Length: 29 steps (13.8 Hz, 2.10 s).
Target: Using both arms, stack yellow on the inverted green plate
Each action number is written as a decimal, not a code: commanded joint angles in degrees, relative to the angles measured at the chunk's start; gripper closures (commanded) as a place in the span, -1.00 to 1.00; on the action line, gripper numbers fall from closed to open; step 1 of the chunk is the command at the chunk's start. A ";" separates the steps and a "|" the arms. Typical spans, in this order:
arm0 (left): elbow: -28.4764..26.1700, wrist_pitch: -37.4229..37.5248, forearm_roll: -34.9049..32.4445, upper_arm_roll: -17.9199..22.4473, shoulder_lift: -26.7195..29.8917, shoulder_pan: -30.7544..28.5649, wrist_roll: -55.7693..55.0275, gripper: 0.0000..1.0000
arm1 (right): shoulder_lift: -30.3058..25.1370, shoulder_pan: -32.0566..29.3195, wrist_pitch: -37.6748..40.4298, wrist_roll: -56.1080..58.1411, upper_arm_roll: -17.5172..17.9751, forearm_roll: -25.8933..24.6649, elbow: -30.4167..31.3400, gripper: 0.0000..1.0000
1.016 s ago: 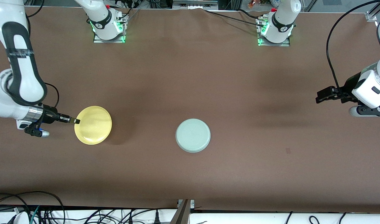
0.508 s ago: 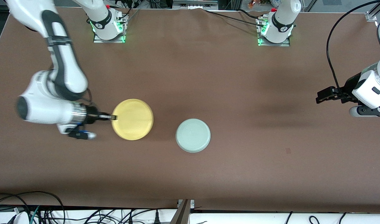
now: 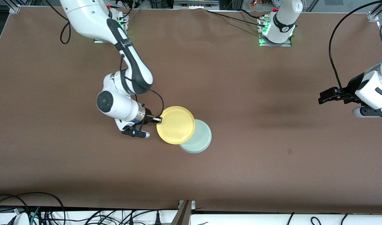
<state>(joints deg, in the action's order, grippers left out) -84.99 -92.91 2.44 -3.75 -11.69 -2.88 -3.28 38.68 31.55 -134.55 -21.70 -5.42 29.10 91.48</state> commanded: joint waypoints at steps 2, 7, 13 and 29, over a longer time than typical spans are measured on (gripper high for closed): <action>1.41 0.37 -0.60 -0.39 -0.53 -0.46 0.20 -1.00 | 6.66 2.46 -6.05 -5.28 -0.73 0.07 -7.28 1.00; 1.41 0.37 -0.51 -0.39 -0.62 -0.98 0.29 -1.00 | 8.34 5.01 -9.86 -6.52 -0.73 0.34 -7.64 1.00; 1.41 0.37 -0.42 -0.39 -0.88 -1.33 0.38 -1.00 | 8.08 7.03 -9.42 -8.87 -1.08 -0.01 -7.37 -1.00; 1.41 0.37 -0.42 -0.39 -0.88 -1.42 0.38 -1.00 | -16.96 6.77 43.38 20.96 -32.44 -10.73 -7.72 -1.00</action>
<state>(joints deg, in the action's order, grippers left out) -84.98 -92.92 2.44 -3.71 -11.94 -3.87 -3.28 26.55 37.57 -95.72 -5.33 -35.05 19.03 82.30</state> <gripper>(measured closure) 0.000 0.000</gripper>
